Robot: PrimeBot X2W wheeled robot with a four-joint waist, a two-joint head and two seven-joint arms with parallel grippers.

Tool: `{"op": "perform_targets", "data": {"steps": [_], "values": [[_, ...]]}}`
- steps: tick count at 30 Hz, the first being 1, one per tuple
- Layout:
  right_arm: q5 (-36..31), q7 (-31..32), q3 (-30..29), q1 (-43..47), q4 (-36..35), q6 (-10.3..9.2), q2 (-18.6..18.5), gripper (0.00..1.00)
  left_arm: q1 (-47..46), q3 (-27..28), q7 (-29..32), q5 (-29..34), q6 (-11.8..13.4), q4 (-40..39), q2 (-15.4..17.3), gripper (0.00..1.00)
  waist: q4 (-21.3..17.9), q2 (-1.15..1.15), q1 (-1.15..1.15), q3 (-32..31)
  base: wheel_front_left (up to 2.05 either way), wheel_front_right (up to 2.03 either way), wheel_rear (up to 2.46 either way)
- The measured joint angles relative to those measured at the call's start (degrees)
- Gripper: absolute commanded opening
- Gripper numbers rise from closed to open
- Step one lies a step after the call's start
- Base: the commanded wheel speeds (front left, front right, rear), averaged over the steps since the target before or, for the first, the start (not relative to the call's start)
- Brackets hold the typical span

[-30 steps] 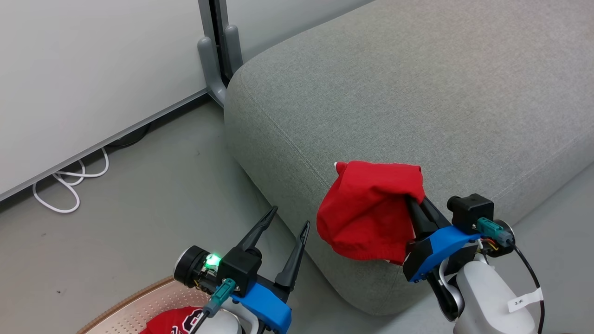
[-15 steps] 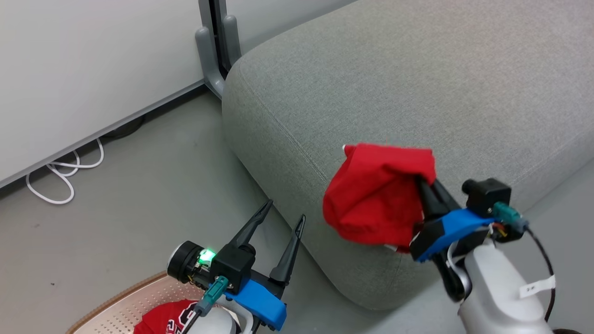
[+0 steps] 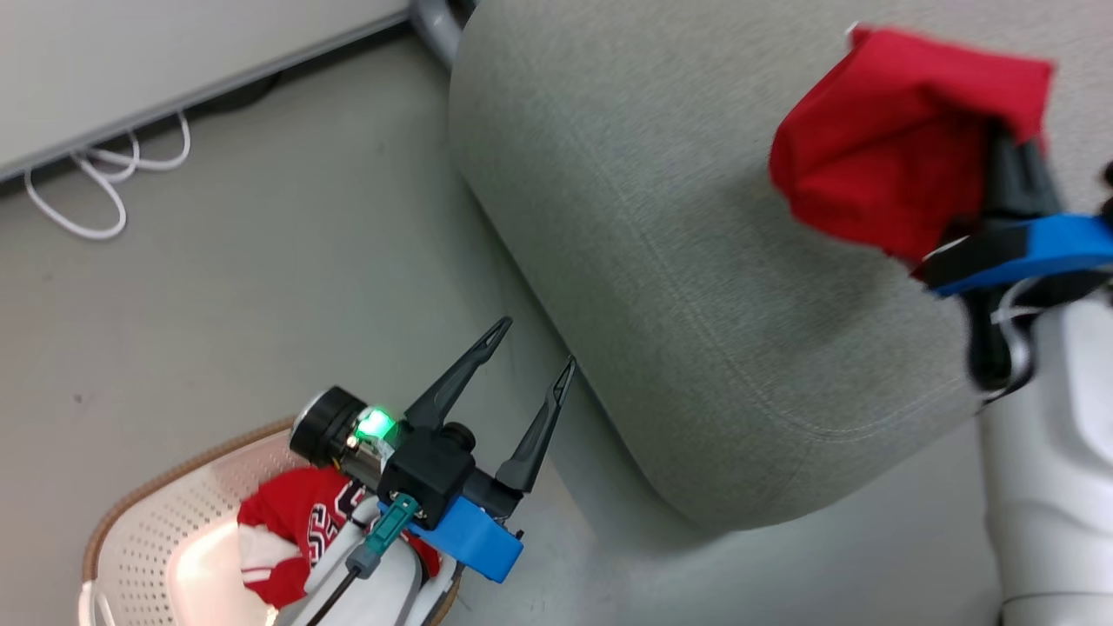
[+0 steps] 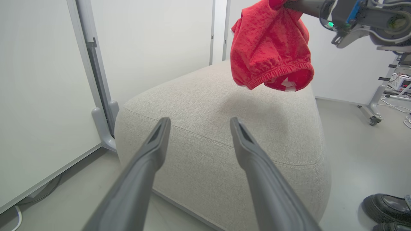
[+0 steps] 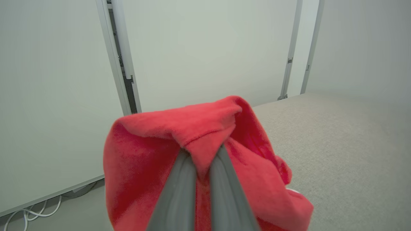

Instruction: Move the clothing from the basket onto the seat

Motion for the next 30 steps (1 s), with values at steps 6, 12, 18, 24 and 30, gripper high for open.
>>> {"op": "perform_targets", "data": {"steps": [6,12,18,24,30], "values": [[-0.6,0.0,-8.0,-4.5,-3.3,0.0,-3.6,0.0,-3.5,-2.5,0.0,0.9,0.0,-3.7,3.4,1.0,3.0,0.0,0.0,6.3,0.0,0.0,0.0],[0.1,0.0,-13.2,-7.9,-5.1,0.0,-7.2,0.0,-6.2,-3.3,0.0,2.1,0.0,-6.9,5.8,1.0,5.8,0.0,0.01,12.3,0.0,0.0,0.0],[0.2,0.0,-15.9,-9.3,-3.2,0.0,-10.4,0.0,-8.2,-4.1,0.0,3.4,0.0,-9.3,7.1,1.0,9.1,0.0,0.0,17.6,0.0,0.0,0.0],[-0.7,0.0,-17.0,-10.2,1.1,0.0,-11.1,0.0,-8.2,-4.2,0.0,3.9,0.0,-10.3,7.8,1.0,10.7,0.0,0.01,19.9,0.0,0.0,0.0],[-0.7,0.0,-17.5,-10.4,5.6,0.0,-10.9,0.0,-8.3,-4.0,0.0,3.9,0.1,-10.6,8.1,1.0,10.8,0.0,0.0,20.3,0.0,0.0,0.0]]}}
